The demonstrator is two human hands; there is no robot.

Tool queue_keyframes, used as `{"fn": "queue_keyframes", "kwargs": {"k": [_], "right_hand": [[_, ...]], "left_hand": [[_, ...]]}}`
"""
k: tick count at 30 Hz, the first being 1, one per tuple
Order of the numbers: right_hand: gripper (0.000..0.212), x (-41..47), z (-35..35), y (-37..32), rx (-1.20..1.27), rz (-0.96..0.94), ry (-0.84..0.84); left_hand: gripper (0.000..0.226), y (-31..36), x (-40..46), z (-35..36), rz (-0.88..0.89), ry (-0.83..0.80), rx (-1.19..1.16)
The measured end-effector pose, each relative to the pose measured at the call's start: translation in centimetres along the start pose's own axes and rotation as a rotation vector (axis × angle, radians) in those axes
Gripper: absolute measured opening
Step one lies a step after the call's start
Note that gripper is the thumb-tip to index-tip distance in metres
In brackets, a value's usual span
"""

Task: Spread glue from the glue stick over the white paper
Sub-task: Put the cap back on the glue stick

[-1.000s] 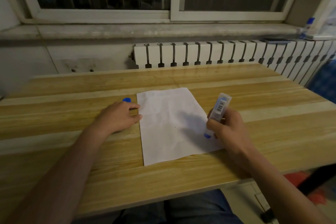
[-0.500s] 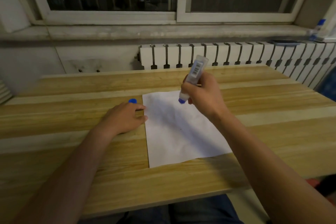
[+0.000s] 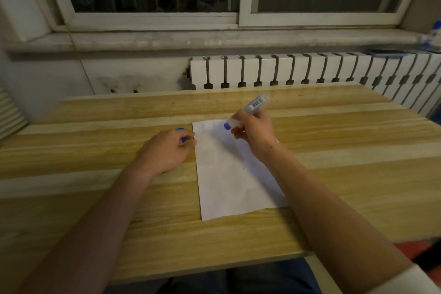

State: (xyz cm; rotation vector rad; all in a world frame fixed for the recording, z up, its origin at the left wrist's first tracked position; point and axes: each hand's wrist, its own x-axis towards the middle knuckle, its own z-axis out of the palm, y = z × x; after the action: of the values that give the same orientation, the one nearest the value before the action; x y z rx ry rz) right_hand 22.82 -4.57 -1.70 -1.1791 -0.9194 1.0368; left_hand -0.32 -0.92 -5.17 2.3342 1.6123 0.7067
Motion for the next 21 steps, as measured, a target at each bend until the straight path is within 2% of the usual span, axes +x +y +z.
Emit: {"fn": "queue_keyframes", "kwargs": {"k": [5,8,10,13,15,21], "right_hand": [[0.032,0.4,-0.8,0.3,0.038,-0.007,-0.011],[0.031,0.7,-1.5,0.2,0.096,-0.01,-0.004],[0.032,0.7,-1.8,0.5,0.132,0.009,-0.01],[0.034,0.9,-1.9,1.1,0.184,0.052,-0.019],[0.037,1.0,-1.8,1.3,0.222,0.075,-0.023],[0.023,1.0,-1.4,1.5,0.302,0.094,-0.087]], "left_hand": [[0.017,0.4,0.0,-0.5,-0.019,0.272,-0.101],[0.015,0.0,0.4,-0.6,-0.102,0.377,-0.162],[0.024,-0.6,0.6,-0.2,-0.15,0.358,-0.163],[0.057,-1.3,1.0,0.7,-0.177,0.265,-0.074],[0.063,-1.6,1.2,1.2,-0.177,0.212,-0.044],[0.022,-1.6,1.3,1.2,-0.131,0.204,-0.058]]}}
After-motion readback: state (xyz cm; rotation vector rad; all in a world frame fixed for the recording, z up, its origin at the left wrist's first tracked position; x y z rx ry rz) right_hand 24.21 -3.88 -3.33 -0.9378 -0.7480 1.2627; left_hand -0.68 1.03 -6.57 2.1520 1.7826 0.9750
